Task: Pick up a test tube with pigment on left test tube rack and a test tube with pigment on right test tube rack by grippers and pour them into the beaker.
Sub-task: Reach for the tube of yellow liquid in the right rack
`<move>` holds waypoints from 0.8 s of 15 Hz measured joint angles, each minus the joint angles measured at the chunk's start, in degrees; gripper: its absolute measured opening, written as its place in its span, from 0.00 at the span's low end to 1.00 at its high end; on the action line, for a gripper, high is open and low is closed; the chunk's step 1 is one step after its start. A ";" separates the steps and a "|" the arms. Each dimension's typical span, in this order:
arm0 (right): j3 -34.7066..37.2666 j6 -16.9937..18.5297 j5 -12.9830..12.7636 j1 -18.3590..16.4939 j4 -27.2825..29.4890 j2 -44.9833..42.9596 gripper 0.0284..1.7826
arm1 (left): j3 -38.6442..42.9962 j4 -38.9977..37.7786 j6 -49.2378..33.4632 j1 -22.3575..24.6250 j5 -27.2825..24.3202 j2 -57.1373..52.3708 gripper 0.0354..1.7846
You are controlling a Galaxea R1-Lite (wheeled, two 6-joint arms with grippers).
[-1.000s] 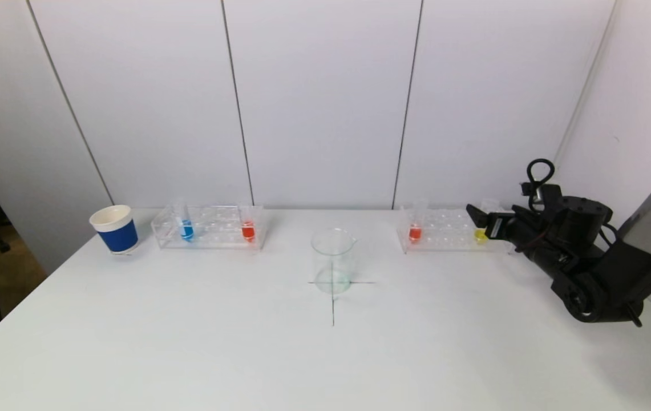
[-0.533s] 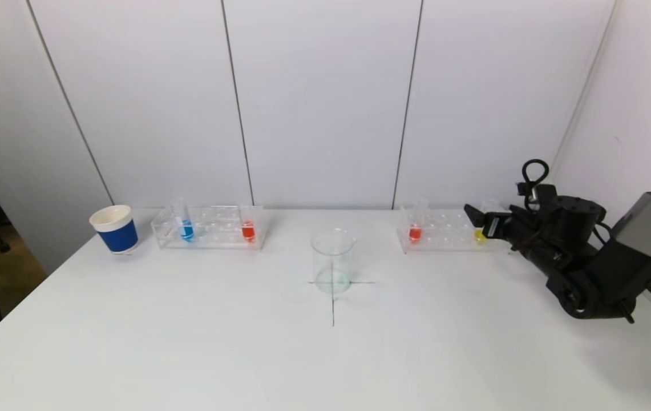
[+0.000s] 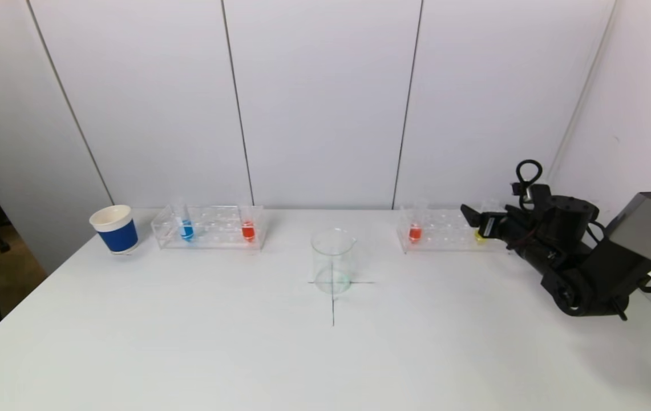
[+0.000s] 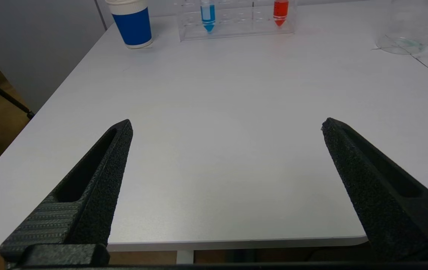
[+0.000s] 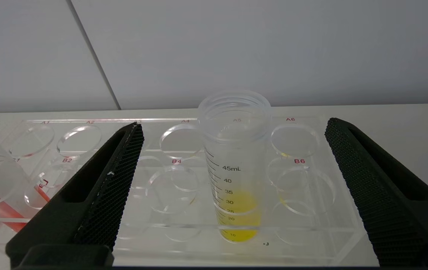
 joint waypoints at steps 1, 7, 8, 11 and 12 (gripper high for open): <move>-0.13 -0.10 0.00 0.11 0.02 0.11 0.99 | 0.00 0.00 -0.02 0.00 -0.01 0.00 0.99; -0.49 -0.21 -0.06 0.26 0.02 0.69 0.99 | -0.04 0.05 -0.02 0.05 0.00 0.00 0.99; -0.51 -0.21 -0.06 0.26 0.00 0.72 0.99 | -0.04 0.07 0.00 0.05 -0.01 0.00 0.99; -0.51 -0.22 -0.09 0.26 0.00 0.80 0.99 | -0.04 0.07 -0.02 0.05 -0.01 0.00 0.99; -0.51 -0.24 -0.09 0.26 0.00 0.83 0.99 | -0.04 0.05 0.00 0.05 -0.01 0.00 0.99</move>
